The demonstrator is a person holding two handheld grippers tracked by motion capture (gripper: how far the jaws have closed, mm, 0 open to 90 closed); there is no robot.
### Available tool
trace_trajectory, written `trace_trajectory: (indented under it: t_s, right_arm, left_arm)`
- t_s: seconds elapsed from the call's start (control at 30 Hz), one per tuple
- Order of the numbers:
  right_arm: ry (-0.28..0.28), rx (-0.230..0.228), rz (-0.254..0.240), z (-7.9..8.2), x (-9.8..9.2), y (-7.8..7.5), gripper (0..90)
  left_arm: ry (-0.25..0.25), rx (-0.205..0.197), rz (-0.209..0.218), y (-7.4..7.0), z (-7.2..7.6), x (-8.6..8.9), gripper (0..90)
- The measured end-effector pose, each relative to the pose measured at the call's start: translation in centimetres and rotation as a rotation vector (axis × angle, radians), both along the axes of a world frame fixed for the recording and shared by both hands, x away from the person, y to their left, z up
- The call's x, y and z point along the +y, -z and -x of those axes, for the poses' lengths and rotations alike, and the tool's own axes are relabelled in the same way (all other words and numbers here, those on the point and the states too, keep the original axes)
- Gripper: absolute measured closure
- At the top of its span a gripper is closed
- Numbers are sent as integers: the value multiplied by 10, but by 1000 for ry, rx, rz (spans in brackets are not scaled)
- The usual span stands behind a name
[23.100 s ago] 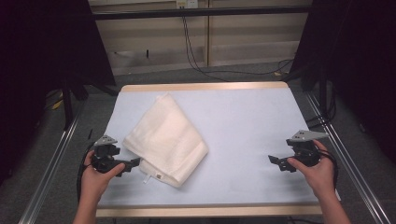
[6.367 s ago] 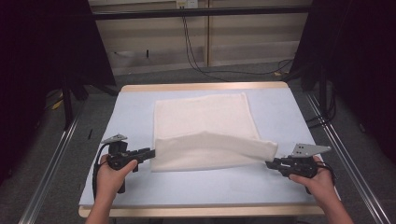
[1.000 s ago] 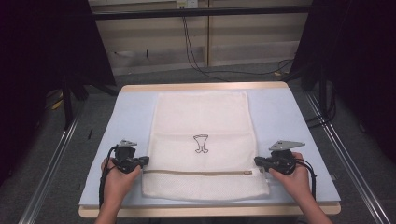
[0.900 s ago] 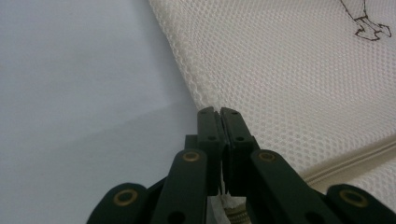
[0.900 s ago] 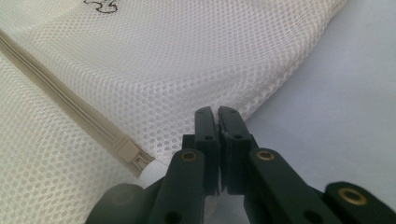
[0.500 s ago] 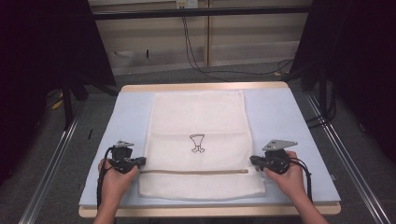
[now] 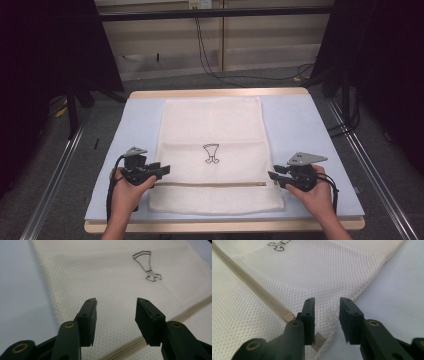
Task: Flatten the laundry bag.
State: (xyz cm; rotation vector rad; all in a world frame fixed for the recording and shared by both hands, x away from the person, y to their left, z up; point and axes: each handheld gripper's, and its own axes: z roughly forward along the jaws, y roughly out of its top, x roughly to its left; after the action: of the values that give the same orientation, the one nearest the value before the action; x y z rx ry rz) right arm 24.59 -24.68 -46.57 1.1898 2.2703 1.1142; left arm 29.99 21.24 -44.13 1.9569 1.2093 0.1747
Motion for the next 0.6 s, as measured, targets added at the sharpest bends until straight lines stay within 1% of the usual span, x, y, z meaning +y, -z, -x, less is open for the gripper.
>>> trace_trajectory:
  t_s: [0.03,0.07,0.1,0.13,0.17,0.2,0.23,0.3,0.33,0.37,0.43,0.47,0.5,0.6]
  right_arm:
    - [0,0,0,0,0,0,683]
    - [-15,-11,12,2,-4,0,775]
    - [-15,-16,7,3,-6,0,818]
    - [-15,-16,7,3,-6,0,818]
    - [-32,-22,-4,4,-8,2,888]
    - [-37,-21,-12,4,-8,2,900]
    - [-43,-15,-17,5,-7,3,900]
    - [-50,-19,-16,6,-7,2,900]
    - [-43,-24,-19,7,-6,2,900]
    - [-50,-34,-28,8,-6,1,900]
    - [-51,-43,-29,9,-6,0,900]
    - [-51,-43,-29,9,-6,0,900]
    - [-52,-43,-31,9,-7,1,900]
    - [-69,-42,-31,9,-7,4,900]
  left_arm:
    - [0,0,0,0,0,0,511]
    - [12,-1,3,-1,0,-4,499]
    - [22,-4,6,-1,0,-8,480]
    - [35,-3,14,0,0,-11,480]
    - [46,5,20,1,-1,-16,431]
    - [53,9,23,2,-1,-18,424]
    - [60,10,29,2,-2,-21,420]
    - [58,5,37,1,-2,-24,413]
    - [72,2,42,0,-2,-27,397]
    - [90,-5,53,-1,-2,-33,369]
    - [117,-1,51,-1,-2,-41,351]
    - [117,-1,51,-1,-2,-41,329]
    - [138,-1,53,1,-2,-48,312]
    - [163,-6,43,2,-2,-56,260]
